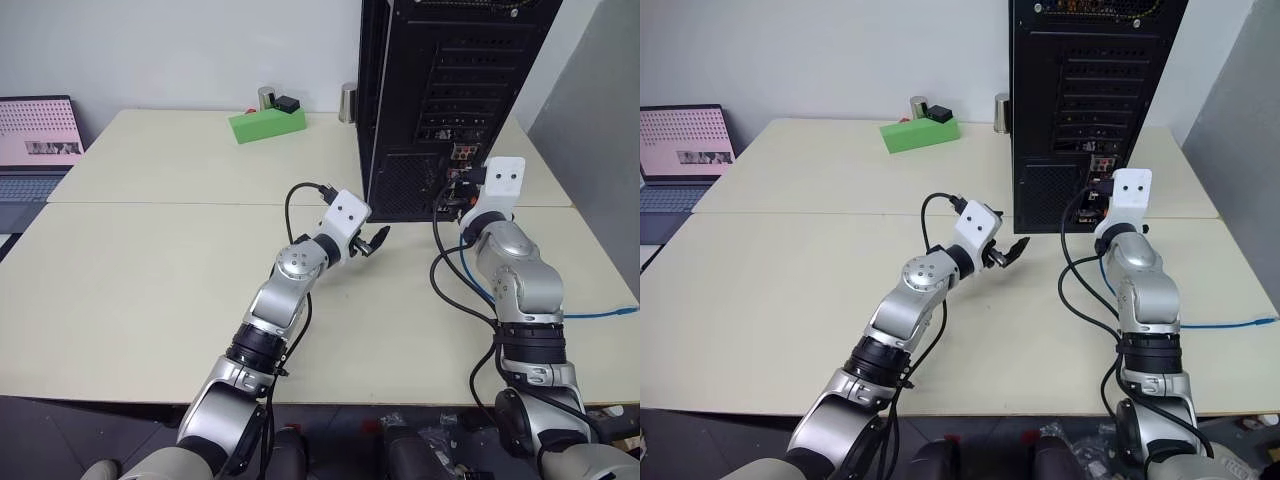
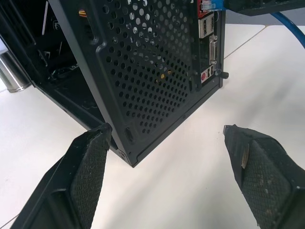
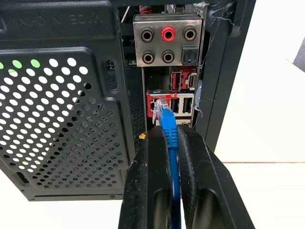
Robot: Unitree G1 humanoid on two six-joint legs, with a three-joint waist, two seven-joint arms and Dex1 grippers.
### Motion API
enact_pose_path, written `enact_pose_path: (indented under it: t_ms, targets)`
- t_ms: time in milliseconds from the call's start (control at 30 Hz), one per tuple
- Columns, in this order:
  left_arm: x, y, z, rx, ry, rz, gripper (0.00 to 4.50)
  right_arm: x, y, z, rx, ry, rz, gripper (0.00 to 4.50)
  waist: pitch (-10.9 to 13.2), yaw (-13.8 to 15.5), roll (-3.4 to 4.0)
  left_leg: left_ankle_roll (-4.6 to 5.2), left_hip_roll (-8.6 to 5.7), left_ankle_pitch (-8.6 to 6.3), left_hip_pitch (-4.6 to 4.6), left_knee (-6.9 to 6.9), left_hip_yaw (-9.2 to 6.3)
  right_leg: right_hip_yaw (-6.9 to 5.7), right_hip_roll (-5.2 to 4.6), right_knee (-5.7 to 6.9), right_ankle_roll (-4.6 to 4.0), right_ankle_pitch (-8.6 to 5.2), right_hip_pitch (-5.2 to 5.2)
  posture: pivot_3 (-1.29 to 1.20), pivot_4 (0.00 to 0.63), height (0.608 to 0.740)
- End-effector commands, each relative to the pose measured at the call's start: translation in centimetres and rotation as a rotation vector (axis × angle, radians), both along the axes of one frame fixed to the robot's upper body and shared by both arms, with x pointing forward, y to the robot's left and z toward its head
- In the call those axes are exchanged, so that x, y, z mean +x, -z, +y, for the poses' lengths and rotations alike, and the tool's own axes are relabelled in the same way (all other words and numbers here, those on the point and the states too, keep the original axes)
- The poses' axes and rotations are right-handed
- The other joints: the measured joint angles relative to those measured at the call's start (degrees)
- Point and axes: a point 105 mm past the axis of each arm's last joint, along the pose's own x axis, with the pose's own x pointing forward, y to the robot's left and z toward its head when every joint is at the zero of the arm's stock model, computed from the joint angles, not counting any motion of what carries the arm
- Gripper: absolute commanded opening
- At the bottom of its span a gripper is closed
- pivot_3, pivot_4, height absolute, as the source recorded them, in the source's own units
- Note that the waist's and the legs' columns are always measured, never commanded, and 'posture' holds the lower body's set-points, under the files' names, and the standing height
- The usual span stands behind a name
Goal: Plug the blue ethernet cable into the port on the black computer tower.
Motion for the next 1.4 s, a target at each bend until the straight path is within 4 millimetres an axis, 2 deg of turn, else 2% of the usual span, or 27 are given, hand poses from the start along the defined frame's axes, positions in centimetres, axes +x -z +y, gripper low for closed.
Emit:
enact_pose_path:
  t_ms: [33, 433, 933, 1400]
  targets:
    - [-0.4, -1.7, -0.6, -0.013, 0.029, -0.066, 4.0, -0.4, -2.9, -0.4, -0.016, 0.023, -0.103, 0.0, 0.0, 0.0, 0.0, 0.0, 0.0, 0.0, 0.0, 0.0, 0.0, 0.0, 0.0, 0.0, 0.0, 0.0, 0.0, 0.0, 0.15, 0.74]
    - [-0.3, -1.7, -0.5, -0.011, 0.025, -0.069, 4.0, 0.1, -2.9, 0.9, 0.038, -0.002, -0.075, 0.0, 0.0, -0.02, 0.0, 0.0, 0.0, 0.0, -0.15, 0.0, 0.0, 0.01, 0.0, 0.02, -0.01, 0.0, -0.19, 0.0, 0.15, 0.74]
    - [-0.4, -1.8, -0.7, -0.015, 0.032, -0.077, 4.0, 0.8, -3.4, 1.1, 0.13, 0.002, -0.06, 0.0, -0.01, -0.13, 0.01, -0.01, 0.0, 0.01, -0.3, 0.01, 0.01, 0.01, 0.0, 0.07, -0.02, 0.01, -0.36, 0.0, 0.15, 0.74]
    - [-0.5, -2.0, -0.8, -0.023, 0.03, -0.081, 4.0, 1.3, -3.2, 0.8, 0.125, 0.016, -0.052, 0.0, -0.01, -0.81, 0.02, -0.01, 0.01, 0.01, -0.29, 0.03, 0.01, 0.02, 0.0, 0.13, -0.01, 0.02, -0.35, 0.0, 0.15, 0.74]
